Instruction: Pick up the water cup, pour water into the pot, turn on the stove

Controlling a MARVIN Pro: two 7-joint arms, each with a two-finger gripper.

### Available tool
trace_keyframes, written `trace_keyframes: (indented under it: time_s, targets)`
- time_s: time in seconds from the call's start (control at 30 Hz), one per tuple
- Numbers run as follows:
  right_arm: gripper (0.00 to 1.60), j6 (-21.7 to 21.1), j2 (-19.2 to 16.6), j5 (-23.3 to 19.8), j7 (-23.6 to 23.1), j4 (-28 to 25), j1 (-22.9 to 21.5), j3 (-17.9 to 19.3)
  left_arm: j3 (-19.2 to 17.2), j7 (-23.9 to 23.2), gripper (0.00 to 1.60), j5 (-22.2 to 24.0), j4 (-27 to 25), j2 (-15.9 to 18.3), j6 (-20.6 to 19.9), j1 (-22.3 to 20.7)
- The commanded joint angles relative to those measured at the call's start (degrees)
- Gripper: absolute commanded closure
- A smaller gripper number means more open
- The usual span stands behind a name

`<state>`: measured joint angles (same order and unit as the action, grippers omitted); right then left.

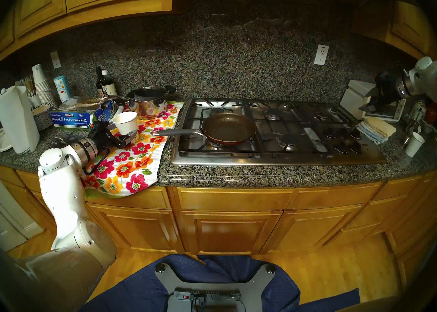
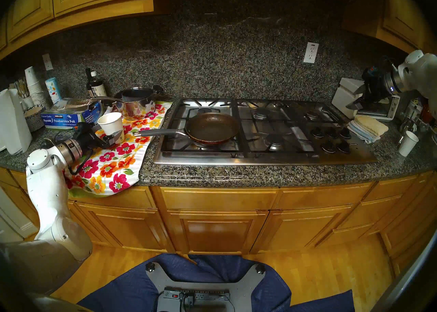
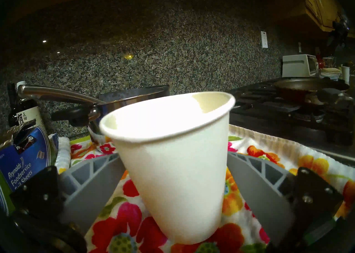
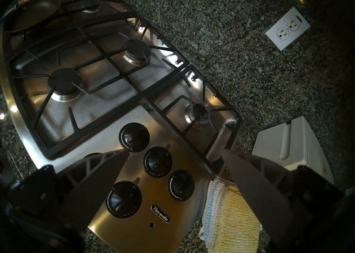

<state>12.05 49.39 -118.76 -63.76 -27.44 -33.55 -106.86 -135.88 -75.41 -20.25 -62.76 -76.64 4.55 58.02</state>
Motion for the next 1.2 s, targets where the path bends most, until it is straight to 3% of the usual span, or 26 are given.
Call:
trace_keyframes:
  time_s: [0.0, 0.7, 1.17]
  targets:
    - [0.00, 0.06, 0.11, -0.08, 0.14, 1.40, -1.79, -0.07, 0.46, -0.42, 0.88, 0.98, -0.55, -0.41, 0.00, -1.90]
    - [0.00, 0.07, 0.12, -0.09, 0.17, 1.36, -1.77, -0.06, 0.92, -1.71, 0.82, 0.56, -3.92, 0.11, -0.98, -3.23]
    - [0.00, 0.07, 0.12, -0.10, 0.19, 1.34, -1.75, -0.05, 2.87, -4.08, 0.82, 0.75, -10.44, -0.51, -4.15, -4.63]
